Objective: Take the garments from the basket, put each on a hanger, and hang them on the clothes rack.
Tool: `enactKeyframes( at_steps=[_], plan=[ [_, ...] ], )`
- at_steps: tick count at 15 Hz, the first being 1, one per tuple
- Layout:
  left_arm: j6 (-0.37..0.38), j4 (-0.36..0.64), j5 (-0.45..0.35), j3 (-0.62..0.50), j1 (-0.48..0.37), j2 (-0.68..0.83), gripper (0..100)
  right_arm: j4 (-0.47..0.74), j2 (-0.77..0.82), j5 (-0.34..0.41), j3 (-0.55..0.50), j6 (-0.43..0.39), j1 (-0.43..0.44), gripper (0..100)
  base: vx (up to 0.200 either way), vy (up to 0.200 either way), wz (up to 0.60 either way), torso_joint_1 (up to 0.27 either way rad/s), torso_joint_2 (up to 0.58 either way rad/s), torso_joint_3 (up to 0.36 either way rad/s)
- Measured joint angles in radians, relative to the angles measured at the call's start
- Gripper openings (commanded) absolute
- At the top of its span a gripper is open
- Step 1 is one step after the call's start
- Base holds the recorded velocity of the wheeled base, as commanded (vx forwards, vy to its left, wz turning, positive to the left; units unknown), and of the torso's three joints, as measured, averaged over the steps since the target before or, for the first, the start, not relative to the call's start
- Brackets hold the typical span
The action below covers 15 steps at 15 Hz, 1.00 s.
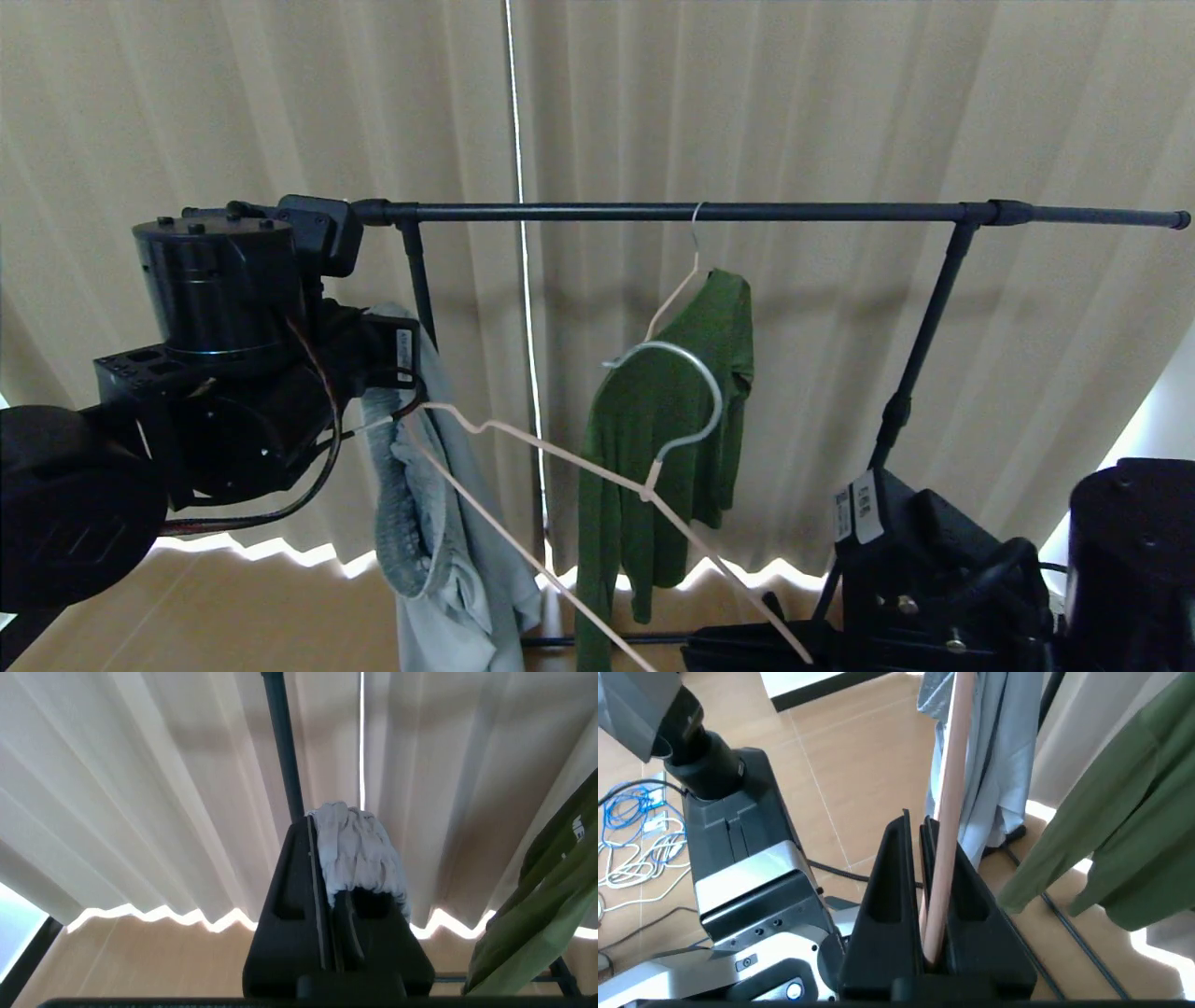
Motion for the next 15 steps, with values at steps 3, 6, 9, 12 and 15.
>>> enactKeyframes(
  at_steps=[3,6,9,12,15],
  plan=[
    [0.0,0.002,0.008,0.004,-0.005,-0.01,0,-0.002,0.074,-0.024,-0.05,0.006,-0.003,0,0.0,0.0,0.0,0.0,0.0,0.0],
    [0.003,0.005,0.046,0.018,-0.004,-0.019,0,-0.001,0.138,-0.107,-0.108,0.054,-0.006,0,0.0,0.0,0.0,0.0,0.0,0.0],
    [0.008,0.02,0.086,0.036,-0.003,-0.023,0,0.0,0.198,-0.181,-0.188,0.132,-0.006,0,0.0,0.0,0.0,0.0,0.0,0.0],
    [0.008,0.056,0.106,0.045,-0.006,-0.034,0,-0.001,0.237,-0.217,-0.241,0.154,-0.005,0,0.0,0.0,0.0,0.0,0.0,0.0],
    [0.008,0.081,0.108,0.051,-0.023,-0.053,0,-0.003,0.276,-0.233,-0.28,0.167,-0.001,0,0.0,0.0,0.0,0.0,0.0,0.0]
  ],
)
